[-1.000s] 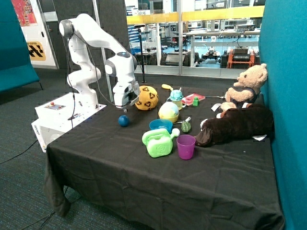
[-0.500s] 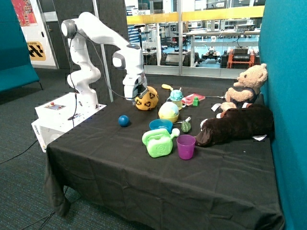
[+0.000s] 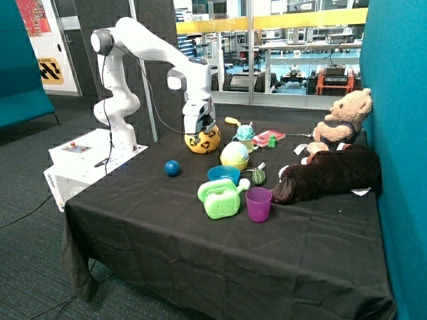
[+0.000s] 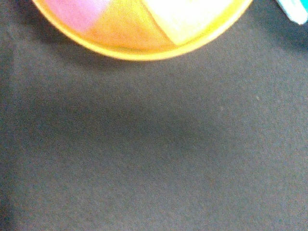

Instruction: Sort the balls from left to right in order of size

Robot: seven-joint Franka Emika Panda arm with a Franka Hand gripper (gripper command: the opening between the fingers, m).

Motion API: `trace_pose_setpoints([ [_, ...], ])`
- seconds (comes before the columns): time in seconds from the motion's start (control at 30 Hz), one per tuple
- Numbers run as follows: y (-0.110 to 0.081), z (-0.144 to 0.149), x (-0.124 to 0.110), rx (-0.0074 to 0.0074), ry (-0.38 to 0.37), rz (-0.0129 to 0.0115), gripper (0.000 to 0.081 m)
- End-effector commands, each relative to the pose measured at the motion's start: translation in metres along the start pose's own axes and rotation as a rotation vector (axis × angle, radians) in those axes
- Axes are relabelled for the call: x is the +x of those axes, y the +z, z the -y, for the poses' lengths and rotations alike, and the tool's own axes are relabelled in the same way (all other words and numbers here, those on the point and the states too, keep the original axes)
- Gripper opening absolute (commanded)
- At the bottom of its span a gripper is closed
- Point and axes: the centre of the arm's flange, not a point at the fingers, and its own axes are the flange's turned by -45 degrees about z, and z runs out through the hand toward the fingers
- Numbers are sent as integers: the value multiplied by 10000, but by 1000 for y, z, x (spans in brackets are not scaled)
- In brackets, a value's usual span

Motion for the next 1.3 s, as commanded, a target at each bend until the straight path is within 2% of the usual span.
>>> trace_pose_setpoints([
  [0.0,-5,11,26,31,16,6,746],
  [0.33,-10,19,43,31,-17,6,780],
  [0.67,-8,15,59,31,318,7,793],
  [1.07,3,26,71,31,370,7,801],
  [1.27,14,35,79,31,322,7,801],
])
